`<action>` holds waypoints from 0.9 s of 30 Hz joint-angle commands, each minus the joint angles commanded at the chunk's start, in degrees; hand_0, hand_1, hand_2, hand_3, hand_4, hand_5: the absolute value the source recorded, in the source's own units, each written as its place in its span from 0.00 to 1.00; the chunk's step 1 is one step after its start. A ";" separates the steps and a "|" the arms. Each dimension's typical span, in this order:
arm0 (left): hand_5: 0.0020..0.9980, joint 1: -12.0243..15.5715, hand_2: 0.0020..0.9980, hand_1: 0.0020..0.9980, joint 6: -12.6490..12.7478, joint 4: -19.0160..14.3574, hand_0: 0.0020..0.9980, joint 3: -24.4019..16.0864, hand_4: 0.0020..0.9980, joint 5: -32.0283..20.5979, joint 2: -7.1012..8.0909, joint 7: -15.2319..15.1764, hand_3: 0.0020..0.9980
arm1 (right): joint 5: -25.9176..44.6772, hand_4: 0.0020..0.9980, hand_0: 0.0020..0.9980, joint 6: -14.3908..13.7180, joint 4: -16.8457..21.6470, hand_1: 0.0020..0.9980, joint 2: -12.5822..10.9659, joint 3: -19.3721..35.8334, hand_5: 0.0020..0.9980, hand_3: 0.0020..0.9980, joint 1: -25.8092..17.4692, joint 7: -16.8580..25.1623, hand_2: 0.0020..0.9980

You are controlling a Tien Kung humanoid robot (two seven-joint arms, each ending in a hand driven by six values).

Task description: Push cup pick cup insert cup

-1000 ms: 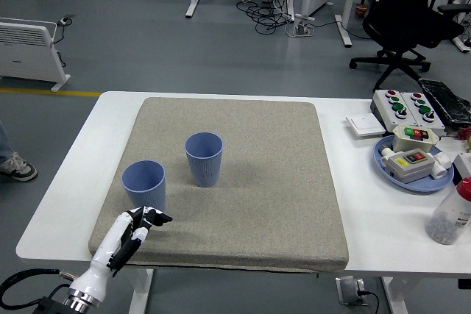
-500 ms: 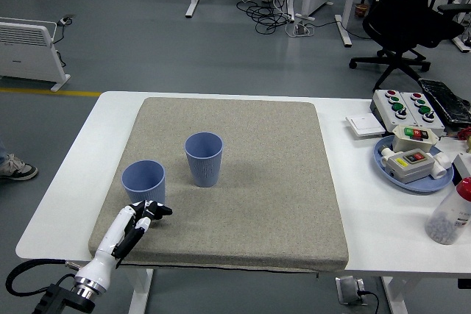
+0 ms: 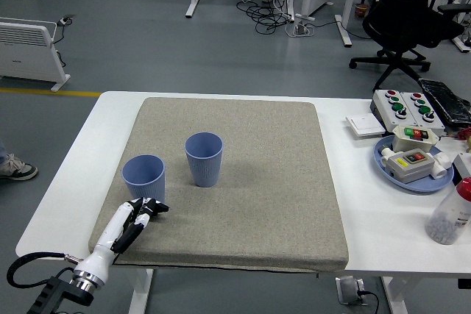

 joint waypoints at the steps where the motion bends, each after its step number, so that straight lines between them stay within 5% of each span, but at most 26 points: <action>1: 1.00 -0.10 0.63 0.68 0.00 0.11 0.69 0.05 0.52 -0.03 -0.02 -0.03 0.55 | 0.00 0.19 0.71 0.00 0.00 0.60 0.00 0.00 0.54 0.62 0.00 0.00 0.69; 27: 1.00 -11.02 0.63 0.69 0.02 13.15 0.70 3.40 0.52 -2.19 -2.22 -2.14 0.56 | -0.78 0.19 0.71 0.12 0.05 0.60 -0.01 0.44 0.53 0.62 -0.11 -0.23 0.69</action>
